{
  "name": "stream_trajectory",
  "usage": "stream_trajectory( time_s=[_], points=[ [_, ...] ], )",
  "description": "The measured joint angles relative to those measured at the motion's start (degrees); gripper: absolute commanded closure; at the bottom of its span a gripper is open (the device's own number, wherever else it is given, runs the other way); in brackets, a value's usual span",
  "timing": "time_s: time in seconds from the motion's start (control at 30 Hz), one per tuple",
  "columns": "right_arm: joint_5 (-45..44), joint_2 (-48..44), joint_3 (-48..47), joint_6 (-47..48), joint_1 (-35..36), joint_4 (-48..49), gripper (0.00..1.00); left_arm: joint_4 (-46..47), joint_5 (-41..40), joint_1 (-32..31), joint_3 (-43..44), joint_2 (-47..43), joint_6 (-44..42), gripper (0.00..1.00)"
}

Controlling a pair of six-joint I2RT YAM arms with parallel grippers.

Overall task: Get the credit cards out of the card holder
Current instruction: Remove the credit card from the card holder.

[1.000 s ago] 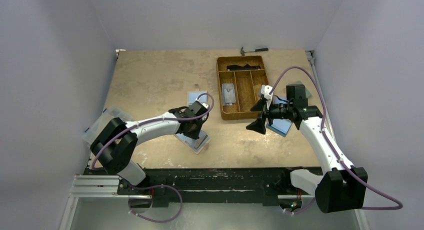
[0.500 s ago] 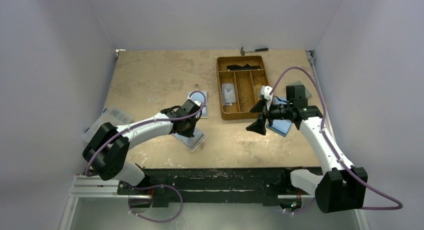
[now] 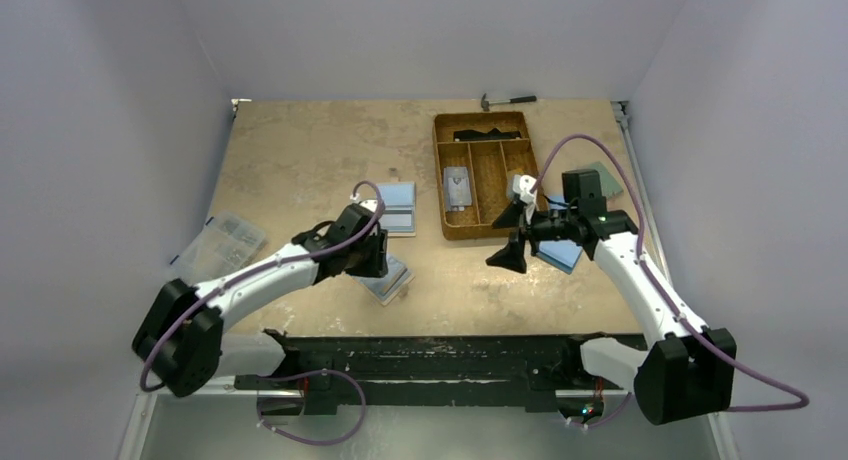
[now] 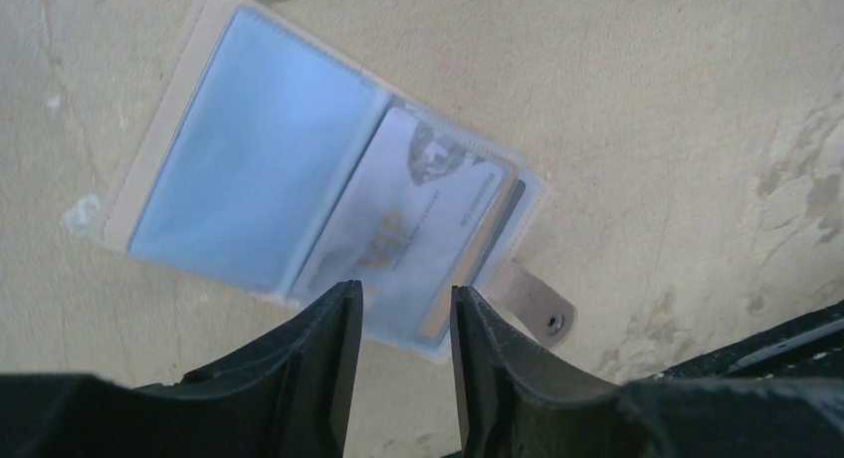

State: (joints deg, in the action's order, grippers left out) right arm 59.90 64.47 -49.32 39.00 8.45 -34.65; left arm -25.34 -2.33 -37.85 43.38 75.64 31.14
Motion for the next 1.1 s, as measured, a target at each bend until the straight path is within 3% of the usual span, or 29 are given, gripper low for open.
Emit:
stream_trajectory(
  time_s=[0.13, 0.27, 0.4, 0.53, 0.7, 0.87, 1.1],
  points=[
    [-2.01, 3.65, -0.39, -2.97, 8.50, 2.78, 0.08, 3.67, -0.55, 0.02, -8.35, -11.74, 6.91, 0.50],
    [-6.32, 13.11, -4.68, -8.59, 18.12, 5.18, 0.22, 8.15, -1.84, 0.02, -17.38, -26.29, 16.06, 0.44],
    [-12.41, 25.31, -13.99, -16.04, 25.51, 8.17, 0.38, 8.85, -3.28, 0.02, -21.42, -33.99, 19.56, 0.40],
    [-16.44, 35.54, -22.82, -22.86, 29.99, 10.40, 0.40, 8.09, -5.29, 0.07, -21.49, -34.27, 19.21, 0.40],
    [-19.34, 44.89, -28.81, -27.30, 32.02, 10.67, 0.33, 8.63, -6.08, 0.11, -21.51, -29.77, 18.82, 0.42],
    [-21.99, 51.10, -33.00, -28.85, 32.28, 9.18, 0.29, 13.00, -5.73, 0.22, -23.19, -26.05, 19.52, 0.42],
    [-23.15, 55.23, -34.91, -30.05, 33.97, 8.66, 0.33, 17.38, -5.18, 0.22, -26.73, -25.53, 21.27, 0.41]
  ],
)
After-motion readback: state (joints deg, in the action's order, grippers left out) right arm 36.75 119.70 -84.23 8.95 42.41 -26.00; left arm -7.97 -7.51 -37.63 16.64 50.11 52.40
